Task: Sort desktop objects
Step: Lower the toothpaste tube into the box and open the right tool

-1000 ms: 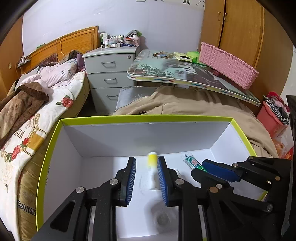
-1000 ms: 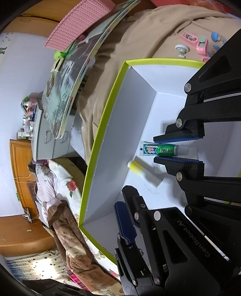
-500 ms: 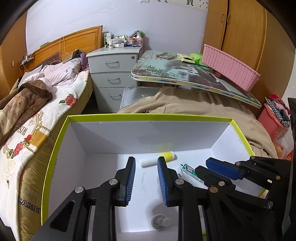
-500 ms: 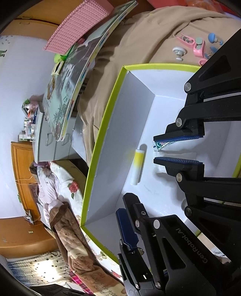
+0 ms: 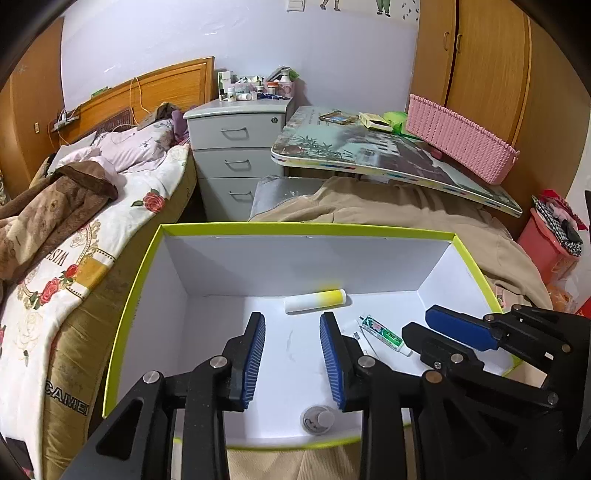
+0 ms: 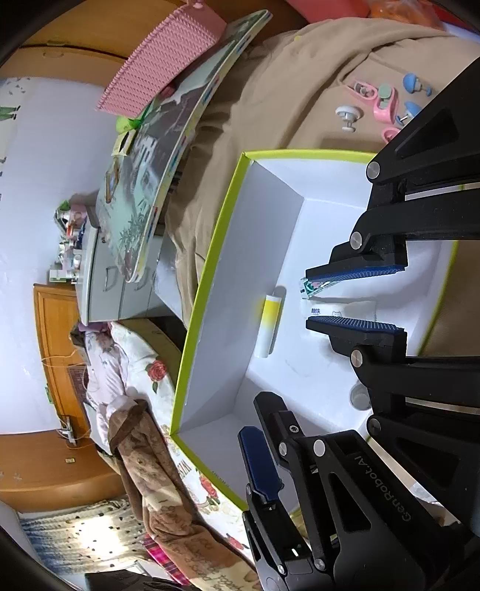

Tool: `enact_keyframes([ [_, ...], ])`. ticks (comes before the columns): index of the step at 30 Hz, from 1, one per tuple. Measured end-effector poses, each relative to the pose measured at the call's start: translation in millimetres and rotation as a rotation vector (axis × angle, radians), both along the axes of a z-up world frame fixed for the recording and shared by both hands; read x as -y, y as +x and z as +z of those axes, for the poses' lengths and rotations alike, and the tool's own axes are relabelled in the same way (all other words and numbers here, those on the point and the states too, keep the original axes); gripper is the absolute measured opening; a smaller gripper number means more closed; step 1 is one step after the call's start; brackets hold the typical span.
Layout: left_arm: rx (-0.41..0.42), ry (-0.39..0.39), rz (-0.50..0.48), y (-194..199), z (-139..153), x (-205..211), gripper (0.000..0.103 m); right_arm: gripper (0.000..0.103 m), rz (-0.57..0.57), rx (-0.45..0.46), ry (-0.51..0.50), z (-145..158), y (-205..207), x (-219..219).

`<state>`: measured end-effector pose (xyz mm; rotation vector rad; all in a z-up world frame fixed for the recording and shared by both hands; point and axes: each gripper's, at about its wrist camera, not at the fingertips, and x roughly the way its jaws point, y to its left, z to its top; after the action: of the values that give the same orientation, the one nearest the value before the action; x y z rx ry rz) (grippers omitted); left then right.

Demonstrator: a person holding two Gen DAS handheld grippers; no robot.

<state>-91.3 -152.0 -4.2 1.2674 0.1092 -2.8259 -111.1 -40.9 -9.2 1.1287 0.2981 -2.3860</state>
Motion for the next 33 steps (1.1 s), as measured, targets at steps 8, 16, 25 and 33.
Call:
enact_keyframes([
  [8,-0.011,-0.011,-0.004,14,8,-8,0.032,0.02,-0.003,-0.018,-0.02,10,13,-11],
  [16,-0.031,-0.023,-0.01,25,17,-16,0.032,0.02,-0.012,-0.037,-0.041,19,24,-23],
  [25,-0.033,-0.027,-0.015,32,20,-22,0.033,0.02,-0.008,-0.055,-0.049,25,36,-30],
  [33,-0.04,-0.018,-0.033,41,22,-30,0.037,0.02,-0.014,-0.069,-0.067,30,47,-43],
])
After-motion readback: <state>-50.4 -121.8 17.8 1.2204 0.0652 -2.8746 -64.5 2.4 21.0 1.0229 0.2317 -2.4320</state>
